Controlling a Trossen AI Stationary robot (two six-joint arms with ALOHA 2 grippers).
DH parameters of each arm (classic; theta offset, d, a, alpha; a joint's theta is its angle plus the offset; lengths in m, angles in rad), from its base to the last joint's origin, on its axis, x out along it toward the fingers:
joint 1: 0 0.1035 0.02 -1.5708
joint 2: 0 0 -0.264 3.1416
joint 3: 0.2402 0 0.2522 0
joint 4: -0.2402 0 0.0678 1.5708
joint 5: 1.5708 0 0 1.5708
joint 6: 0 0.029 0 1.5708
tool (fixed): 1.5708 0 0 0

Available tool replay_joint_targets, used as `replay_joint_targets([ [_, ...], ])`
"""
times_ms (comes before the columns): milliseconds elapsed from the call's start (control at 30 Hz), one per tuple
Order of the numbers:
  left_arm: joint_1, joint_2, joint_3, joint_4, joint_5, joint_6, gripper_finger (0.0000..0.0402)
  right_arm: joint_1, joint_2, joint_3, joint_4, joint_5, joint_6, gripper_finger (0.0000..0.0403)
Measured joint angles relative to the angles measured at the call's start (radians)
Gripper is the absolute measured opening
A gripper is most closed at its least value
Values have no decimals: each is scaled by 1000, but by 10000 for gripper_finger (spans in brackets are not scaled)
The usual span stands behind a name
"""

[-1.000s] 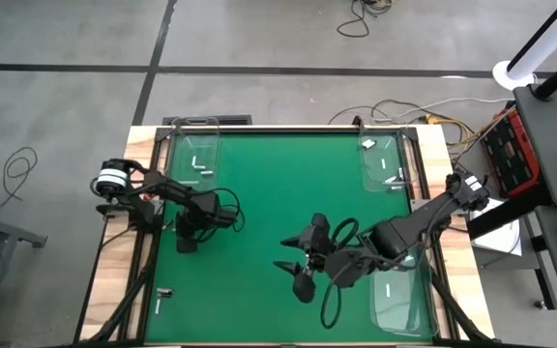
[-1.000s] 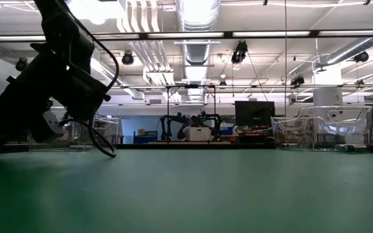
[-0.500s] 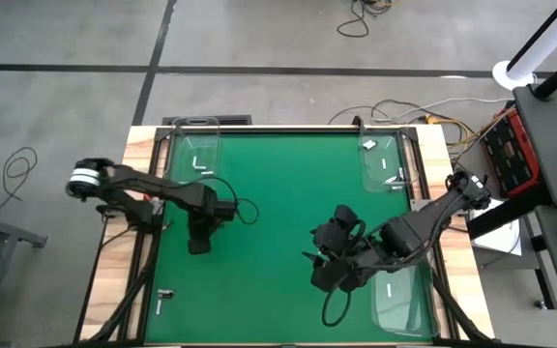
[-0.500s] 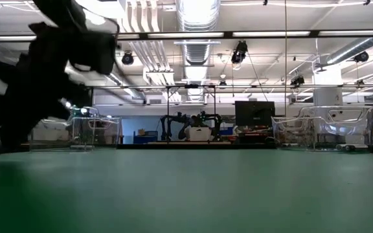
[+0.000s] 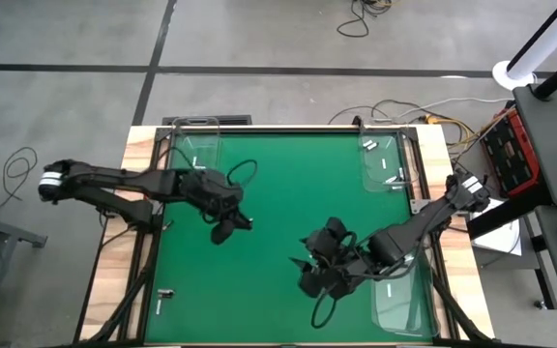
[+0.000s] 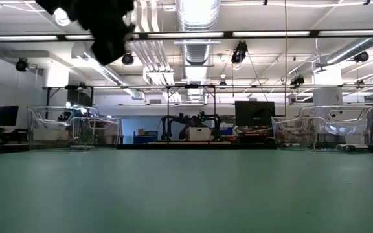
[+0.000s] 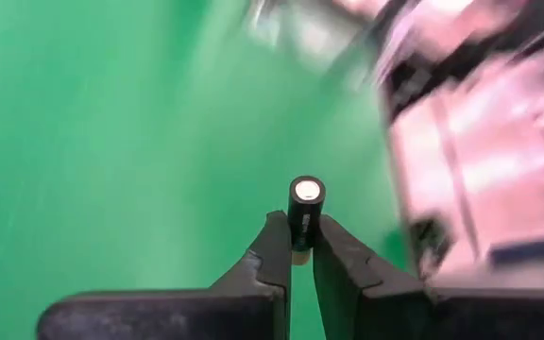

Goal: Sort batteries
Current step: Put the black battery into the bottom right transparent bin

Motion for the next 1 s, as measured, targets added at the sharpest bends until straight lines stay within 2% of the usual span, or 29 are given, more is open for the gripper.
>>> replay_joint_targets([
  [167,-18,-6,0,250,1,-3,9,-4,0,-5,151,164,-53,235],
  [333,-23,-4,0,423,1,-3,9,-35,-2,19,347,226,-190,225],
  [567,-28,1,0,548,0,35,9,-107,-3,20,570,225,-365,205],
  [700,-48,-3,0,589,-7,77,9,-141,-3,20,579,200,-386,185],
  [833,-57,-5,0,589,-28,100,9,-171,-2,20,603,75,-411,162],
  [1000,-61,-5,0,599,-50,111,9,-185,1,20,596,56,-412,132],
])
